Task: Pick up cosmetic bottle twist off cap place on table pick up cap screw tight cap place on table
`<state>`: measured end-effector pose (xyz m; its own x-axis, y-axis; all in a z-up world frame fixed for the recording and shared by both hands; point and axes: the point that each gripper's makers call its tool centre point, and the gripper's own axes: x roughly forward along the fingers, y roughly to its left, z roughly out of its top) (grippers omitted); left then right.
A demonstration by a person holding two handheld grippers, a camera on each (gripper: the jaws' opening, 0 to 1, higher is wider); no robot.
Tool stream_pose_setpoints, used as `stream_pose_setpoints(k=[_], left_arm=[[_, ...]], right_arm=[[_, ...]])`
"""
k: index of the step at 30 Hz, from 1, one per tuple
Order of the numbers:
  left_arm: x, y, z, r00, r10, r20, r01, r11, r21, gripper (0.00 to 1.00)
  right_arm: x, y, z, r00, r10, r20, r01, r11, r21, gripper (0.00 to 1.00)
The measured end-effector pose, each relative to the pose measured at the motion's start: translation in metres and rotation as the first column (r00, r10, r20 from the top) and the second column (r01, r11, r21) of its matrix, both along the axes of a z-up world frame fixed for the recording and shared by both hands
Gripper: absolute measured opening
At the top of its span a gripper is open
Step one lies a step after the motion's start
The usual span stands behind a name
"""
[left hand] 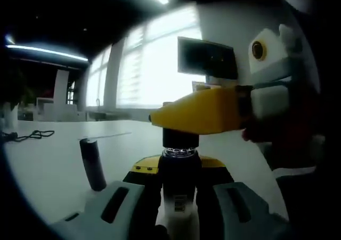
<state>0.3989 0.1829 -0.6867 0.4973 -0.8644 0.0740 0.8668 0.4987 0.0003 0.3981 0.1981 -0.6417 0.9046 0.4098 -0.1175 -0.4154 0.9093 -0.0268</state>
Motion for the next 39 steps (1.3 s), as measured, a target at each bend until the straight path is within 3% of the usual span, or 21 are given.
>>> stream_pose_setpoints(k=[10, 21, 28, 33, 39], left_arm=[[0.000, 0.000, 0.000, 1.000, -0.001, 0.001, 0.001, 1.000, 0.000, 0.14], [0.001, -0.001, 0.000, 1.000, 0.003, 0.000, -0.003, 1.000, 0.001, 0.14], [0.003, 0.001, 0.000, 1.000, 0.012, -0.002, -0.012, 1.000, 0.000, 0.14], [0.002, 0.000, -0.001, 1.000, 0.003, -0.004, -0.003, 1.000, 0.000, 0.14], [0.002, 0.000, -0.001, 1.000, 0.000, -0.005, 0.000, 1.000, 0.001, 0.14]], right_arm=[[0.000, 0.004, 0.000, 0.988, 0.153, 0.008, -0.153, 0.988, -0.018, 0.14], [0.001, 0.008, -0.001, 0.938, 0.346, -0.003, -0.346, 0.938, 0.026, 0.14], [0.001, 0.012, 0.000, 0.917, 0.398, -0.002, -0.398, 0.917, 0.017, 0.14], [-0.001, 0.014, 0.000, 0.884, 0.468, -0.005, -0.466, 0.882, 0.069, 0.14], [-0.003, 0.017, 0.001, 0.836, 0.548, 0.008, -0.548, 0.835, 0.052, 0.14]])
